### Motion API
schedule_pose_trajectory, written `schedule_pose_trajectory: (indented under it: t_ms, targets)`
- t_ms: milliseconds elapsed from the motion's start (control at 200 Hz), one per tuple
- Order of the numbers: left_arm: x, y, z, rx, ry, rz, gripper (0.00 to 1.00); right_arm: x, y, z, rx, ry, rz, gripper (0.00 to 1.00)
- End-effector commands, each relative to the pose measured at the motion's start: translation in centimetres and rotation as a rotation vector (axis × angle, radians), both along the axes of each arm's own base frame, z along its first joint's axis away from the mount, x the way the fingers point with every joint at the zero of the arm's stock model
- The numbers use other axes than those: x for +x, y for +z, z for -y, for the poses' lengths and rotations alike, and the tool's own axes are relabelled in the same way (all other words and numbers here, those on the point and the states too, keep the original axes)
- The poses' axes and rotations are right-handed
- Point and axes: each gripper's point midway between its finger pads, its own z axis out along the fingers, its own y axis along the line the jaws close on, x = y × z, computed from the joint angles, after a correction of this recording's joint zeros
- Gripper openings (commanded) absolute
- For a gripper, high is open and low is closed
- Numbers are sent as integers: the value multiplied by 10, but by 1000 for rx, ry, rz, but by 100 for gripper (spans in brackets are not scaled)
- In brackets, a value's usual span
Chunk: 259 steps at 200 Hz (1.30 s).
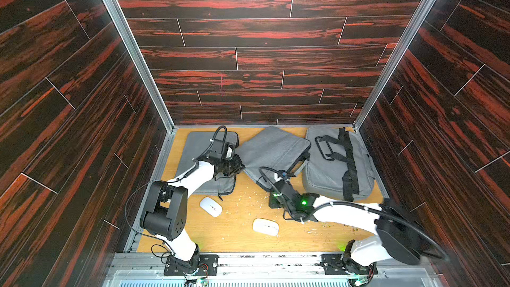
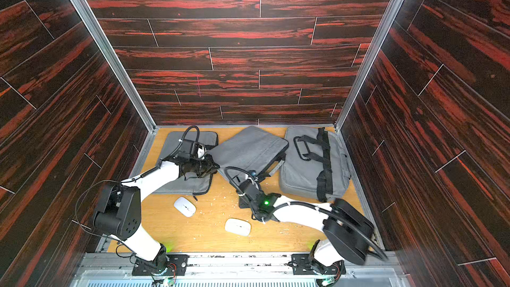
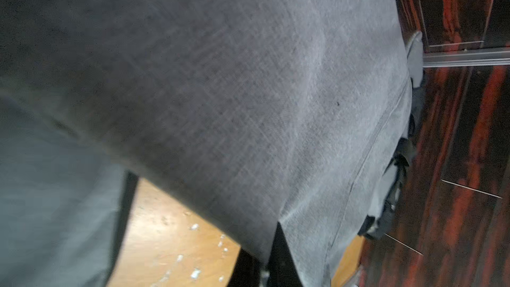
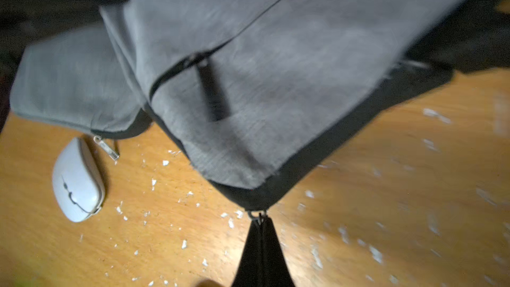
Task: Put the mouse into the laptop bag
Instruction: Unzip the zipper on the zippered laptop bag.
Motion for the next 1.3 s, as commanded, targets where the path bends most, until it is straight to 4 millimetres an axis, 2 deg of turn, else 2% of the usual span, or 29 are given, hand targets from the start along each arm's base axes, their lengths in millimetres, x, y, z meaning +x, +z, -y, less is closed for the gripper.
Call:
schedule_pose_trajectory:
  t_ms: [0,195,276,386,476,561,636,666,716,847,922,1002,1117,1197,1293]
  targets:
    - [24,44,-38,95,77,166,0,-19,-12,-23,-41,127,-47,0]
    - [12,35,-108,203,236,131,0,-19,-7,-61,30,240,-44,0]
    - [9,30,-126,212,279,118,0,-19,-12,-79,45,291,-58,0]
    - [8,25,-138,238,296,106,0,-16,-18,-97,55,331,-64,0]
    - [7,21,-147,276,301,94,0,-5,-31,-89,78,292,-118,0]
    - [4,17,-151,276,302,76,0,8,-48,-65,155,218,-213,0]
    - [2,14,-156,291,315,68,0,20,-62,-45,140,175,-239,0]
    - [2,11,-156,290,315,61,0,22,-64,-42,136,177,-247,0]
    - [0,8,-152,273,303,48,2,23,-62,-45,136,198,-243,0]
    - [-13,9,-137,207,291,52,51,23,-51,-64,186,248,-241,0]
    - [-29,16,-129,217,283,60,65,22,-48,-73,198,272,-243,0]
    - [-48,26,-113,229,264,93,73,19,-46,-80,204,297,-244,0]
    - [-69,31,-78,233,210,133,75,14,-46,-85,202,316,-249,0]
    - [-78,21,-58,239,177,125,75,12,-45,-85,200,321,-248,0]
    - [-84,-2,-39,237,137,78,75,12,-44,-84,192,320,-240,0]
